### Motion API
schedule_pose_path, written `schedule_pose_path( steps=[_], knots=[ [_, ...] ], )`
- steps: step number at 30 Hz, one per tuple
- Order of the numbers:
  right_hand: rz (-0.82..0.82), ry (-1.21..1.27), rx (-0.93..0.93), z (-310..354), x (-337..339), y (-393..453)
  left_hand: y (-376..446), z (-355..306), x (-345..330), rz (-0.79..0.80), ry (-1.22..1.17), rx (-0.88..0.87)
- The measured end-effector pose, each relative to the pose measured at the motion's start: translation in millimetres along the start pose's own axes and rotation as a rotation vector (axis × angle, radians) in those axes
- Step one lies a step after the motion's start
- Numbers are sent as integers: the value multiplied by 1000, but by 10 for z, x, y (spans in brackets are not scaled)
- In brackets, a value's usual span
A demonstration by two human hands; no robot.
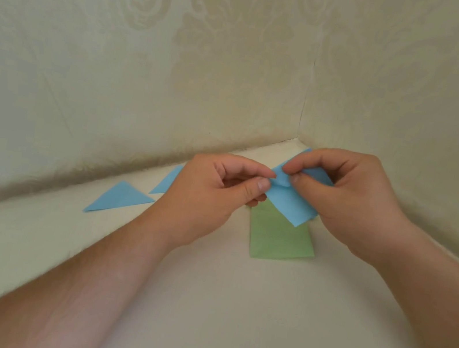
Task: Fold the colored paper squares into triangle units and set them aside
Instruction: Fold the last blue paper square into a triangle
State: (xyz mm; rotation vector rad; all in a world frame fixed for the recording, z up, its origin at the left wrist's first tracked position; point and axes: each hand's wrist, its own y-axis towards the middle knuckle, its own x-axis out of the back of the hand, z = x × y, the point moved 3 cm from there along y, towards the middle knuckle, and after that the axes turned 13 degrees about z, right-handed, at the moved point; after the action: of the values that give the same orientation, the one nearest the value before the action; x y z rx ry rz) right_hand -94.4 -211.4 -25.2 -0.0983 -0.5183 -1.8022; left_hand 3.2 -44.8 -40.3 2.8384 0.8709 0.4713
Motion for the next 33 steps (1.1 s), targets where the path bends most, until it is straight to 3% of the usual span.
schedule_pose_path(
  steps=[5,15,25,33],
  knots=[
    [55,-184,27,17,-28,-38,0,6,-22,-4,-37,-11],
    [62,-320,98,45,-30,-37,-19,-34,-32,-28,51,-35],
    [5,-93,29,51,-26,-48,-7,-28,-89,-70,-214,-12],
    [-21,-54,9,80,-37,-63,-11,-48,-88,-119,-208,13]
  ],
)
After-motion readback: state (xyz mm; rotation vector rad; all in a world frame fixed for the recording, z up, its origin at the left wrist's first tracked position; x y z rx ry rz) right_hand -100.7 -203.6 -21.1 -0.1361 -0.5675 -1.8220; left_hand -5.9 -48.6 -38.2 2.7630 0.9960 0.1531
